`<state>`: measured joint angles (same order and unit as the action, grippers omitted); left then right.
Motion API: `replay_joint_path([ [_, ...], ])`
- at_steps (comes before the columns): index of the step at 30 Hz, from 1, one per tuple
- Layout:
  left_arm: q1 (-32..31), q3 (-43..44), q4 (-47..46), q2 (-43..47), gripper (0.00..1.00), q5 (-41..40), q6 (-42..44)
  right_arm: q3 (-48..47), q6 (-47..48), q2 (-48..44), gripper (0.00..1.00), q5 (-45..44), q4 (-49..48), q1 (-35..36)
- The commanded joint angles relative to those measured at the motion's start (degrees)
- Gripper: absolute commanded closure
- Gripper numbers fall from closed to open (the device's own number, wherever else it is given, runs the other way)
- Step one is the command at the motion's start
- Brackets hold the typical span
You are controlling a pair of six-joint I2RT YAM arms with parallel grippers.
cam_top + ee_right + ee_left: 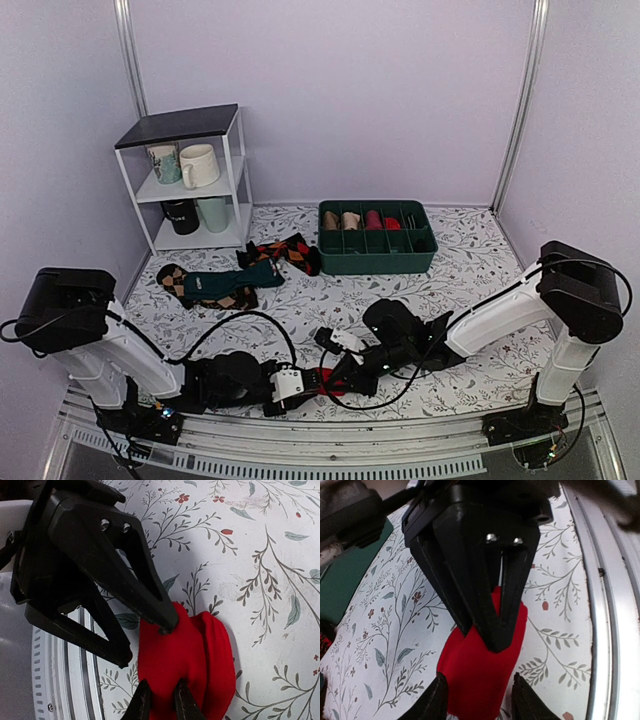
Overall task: Roll the socks
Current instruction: Roll the sock at the center of the board.
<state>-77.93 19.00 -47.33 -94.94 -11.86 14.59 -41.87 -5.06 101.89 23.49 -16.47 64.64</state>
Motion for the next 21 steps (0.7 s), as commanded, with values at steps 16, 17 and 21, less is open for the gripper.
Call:
replay_joint_path([
  [16, -1.68, -3.37, -8.24, -0.59, 0.54, -4.14, 2.34, 1.66, -1.87, 6.40, 0.97, 2.09, 14.78, -1.53],
  [17, -1.71, -3.39, -8.56, -0.36, 0.54, -3.74, 2.56, 1.63, -2.01, 6.40, 0.97, 2.09, 14.79, -1.59],
  [21, -1.70, -3.04, -8.39, -1.21, 0.56, -2.65, 2.74, 1.69, -2.25, 6.61, 0.97, 2.26, 14.87, -1.88],
])
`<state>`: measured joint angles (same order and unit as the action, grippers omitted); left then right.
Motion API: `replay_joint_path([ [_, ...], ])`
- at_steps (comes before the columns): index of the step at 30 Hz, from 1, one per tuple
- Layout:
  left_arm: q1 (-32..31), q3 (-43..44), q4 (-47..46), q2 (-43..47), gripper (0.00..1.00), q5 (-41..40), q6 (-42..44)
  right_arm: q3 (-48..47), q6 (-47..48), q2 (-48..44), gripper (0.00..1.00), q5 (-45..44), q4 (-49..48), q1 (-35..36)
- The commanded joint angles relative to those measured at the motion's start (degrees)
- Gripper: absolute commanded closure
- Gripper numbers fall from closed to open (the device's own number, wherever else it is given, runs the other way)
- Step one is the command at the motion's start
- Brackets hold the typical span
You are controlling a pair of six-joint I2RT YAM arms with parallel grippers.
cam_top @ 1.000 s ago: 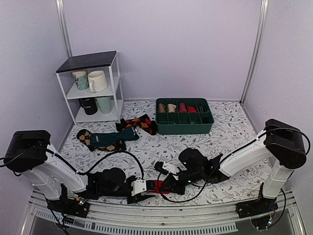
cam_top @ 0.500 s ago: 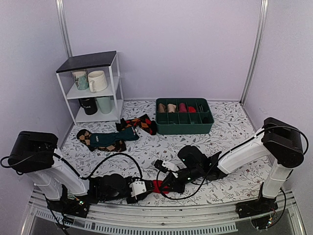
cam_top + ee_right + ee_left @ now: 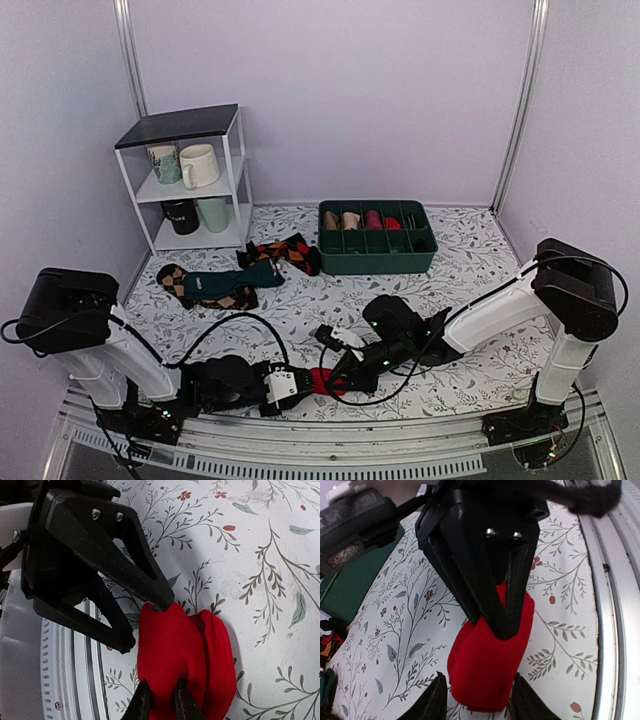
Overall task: Roll the socks
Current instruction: Roll the sock at the center of the board.
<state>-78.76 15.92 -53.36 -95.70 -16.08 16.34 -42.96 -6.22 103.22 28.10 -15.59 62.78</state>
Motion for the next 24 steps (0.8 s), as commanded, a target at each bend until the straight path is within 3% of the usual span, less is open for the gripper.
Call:
replay_joint_path([
  [1, -0.82, 0.11, -2.36, -0.87, 0.57, 1.90, 0.79, 2.72, -1.15, 5.36, 0.97, -2.30, 13.99, -0.03],
  [9, -0.71, 0.74, -3.49, -4.49, 0.67, 2.20, -0.61, 2.41, -1.44, 6.40, 0.97, -1.70, 14.09, -0.12],
  [17, -0.16, 1.38, -3.73, -5.91, 0.99, 4.58, -0.84, 1.92, -1.43, 6.44, 0.96, -1.64, 14.66, -0.17],
  [21, 0.35, 3.03, 1.76, -5.08, 1.00, 6.53, -3.40, 1.55, -1.34, 5.33, 0.93, -1.99, 14.77, -0.21],
  [24, 1.11, 5.10, 8.79, -4.33, 1.00, 8.43, -7.76, 1.23, -1.34, 3.85, 0.82, -4.04, 15.01, -0.22],
])
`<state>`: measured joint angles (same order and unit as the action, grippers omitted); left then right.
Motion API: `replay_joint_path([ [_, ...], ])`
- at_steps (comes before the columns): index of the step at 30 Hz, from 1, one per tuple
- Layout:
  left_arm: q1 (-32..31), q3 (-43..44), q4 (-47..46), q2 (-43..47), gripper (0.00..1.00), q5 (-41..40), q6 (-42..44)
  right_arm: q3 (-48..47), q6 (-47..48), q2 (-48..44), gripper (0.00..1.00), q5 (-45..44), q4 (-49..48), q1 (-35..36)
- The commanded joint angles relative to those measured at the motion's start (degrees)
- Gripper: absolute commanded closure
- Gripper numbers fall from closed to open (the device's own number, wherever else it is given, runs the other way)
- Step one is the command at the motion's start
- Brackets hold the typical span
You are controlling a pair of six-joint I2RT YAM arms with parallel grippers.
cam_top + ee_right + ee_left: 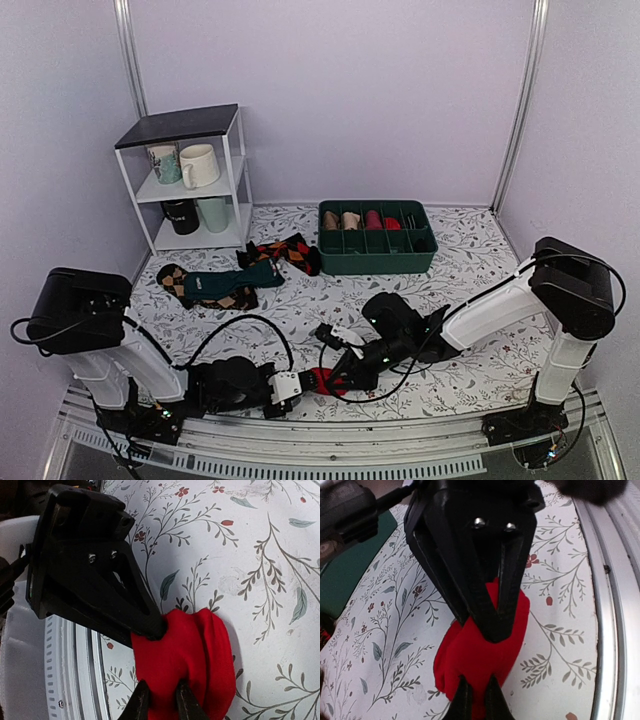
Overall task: Roll the socks
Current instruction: Roll the sock at the center of the board.
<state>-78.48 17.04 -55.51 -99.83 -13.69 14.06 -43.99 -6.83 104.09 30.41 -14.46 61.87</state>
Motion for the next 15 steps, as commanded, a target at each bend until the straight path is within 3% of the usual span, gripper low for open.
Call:
replay_joint_path([
  [1, 1.12, 4.45, 12.95, 0.19, 1.00, 7.10, -7.03, 2.20, -0.61, 2.21, 0.76, -7.14, 13.81, 0.71],
  [7, 3.08, 5.83, 20.71, 0.01, 1.00, 13.34, -13.78, 2.51, 1.13, -3.81, 0.52, -12.66, 10.27, 0.63],
  [15, 7.11, 7.61, 28.16, -0.43, 1.00, 21.04, -17.08, 3.04, 9.06, -11.18, 0.42, -13.95, 8.51, -1.11],
])
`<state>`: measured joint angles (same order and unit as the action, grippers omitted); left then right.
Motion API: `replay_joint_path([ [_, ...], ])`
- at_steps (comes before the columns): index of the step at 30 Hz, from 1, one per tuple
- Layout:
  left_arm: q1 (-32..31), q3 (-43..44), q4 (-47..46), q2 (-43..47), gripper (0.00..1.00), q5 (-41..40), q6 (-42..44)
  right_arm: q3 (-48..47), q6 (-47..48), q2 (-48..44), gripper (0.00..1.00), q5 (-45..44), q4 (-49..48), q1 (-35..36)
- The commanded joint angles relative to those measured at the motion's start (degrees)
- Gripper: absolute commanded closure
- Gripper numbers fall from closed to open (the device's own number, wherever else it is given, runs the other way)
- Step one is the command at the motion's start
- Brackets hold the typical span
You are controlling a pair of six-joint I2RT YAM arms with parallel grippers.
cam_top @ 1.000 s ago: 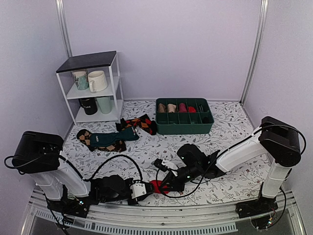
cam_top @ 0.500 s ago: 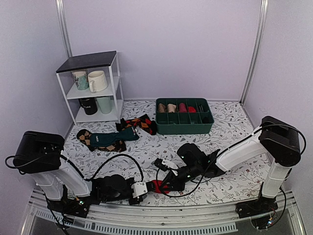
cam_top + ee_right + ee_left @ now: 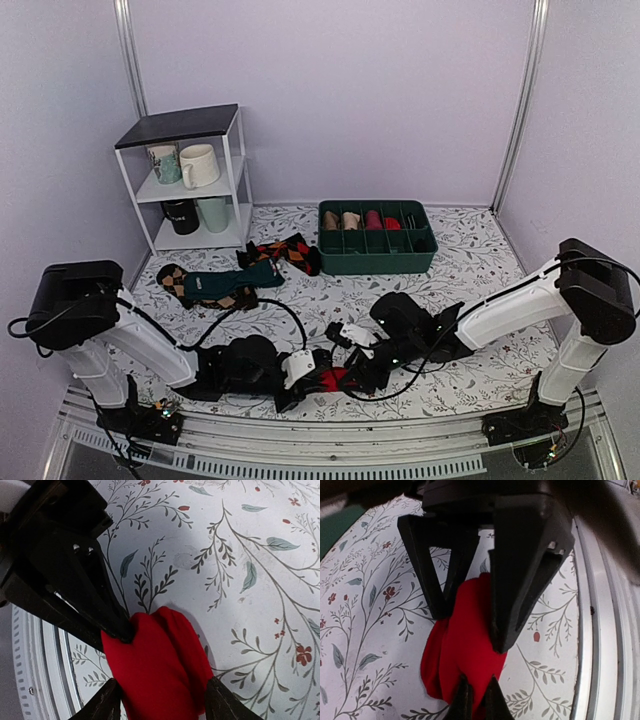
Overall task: Roll the socks
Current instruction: Roll the sock at the center of the board, then pick up the sock from the center of the board.
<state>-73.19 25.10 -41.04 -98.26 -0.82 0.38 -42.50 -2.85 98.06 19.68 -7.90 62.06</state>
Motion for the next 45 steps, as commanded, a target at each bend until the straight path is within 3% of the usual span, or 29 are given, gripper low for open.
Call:
replay_joint_path([
  [1, 2.30, 0.09, 14.93, -2.33, 1.00, 9.60, -3.66, 2.31, 5.61, -6.37, 0.40, -2.70, 1.58, -1.85],
  [8, 4.79, 3.72, 20.34, -5.36, 1.00, 14.25, -3.90, 5.17, 7.62, -12.06, 0.26, 8.97, -0.77, -7.09],
  [15, 5.16, 4.65, 21.18, -6.02, 1.00, 14.71, -3.84, 3.01, 7.76, -5.54, 0.25, 16.80, 0.69, -7.35],
  [32, 5.31, 4.26, 20.65, -6.07, 1.00, 14.54, -4.08, 2.31, 3.53, 2.45, 0.25, 14.67, -0.81, -7.28],
  [38, 5.29, 4.43, 20.64, -6.16, 1.00, 14.64, -3.75, 3.22, 0.82, 2.41, 0.31, 15.53, -1.92, -5.75],
  [45, 5.29, 4.33, 20.14, -6.46, 1.00, 14.54, -3.85, 4.83, -1.66, 2.73, 0.53, 17.11, -2.91, -3.60],
])
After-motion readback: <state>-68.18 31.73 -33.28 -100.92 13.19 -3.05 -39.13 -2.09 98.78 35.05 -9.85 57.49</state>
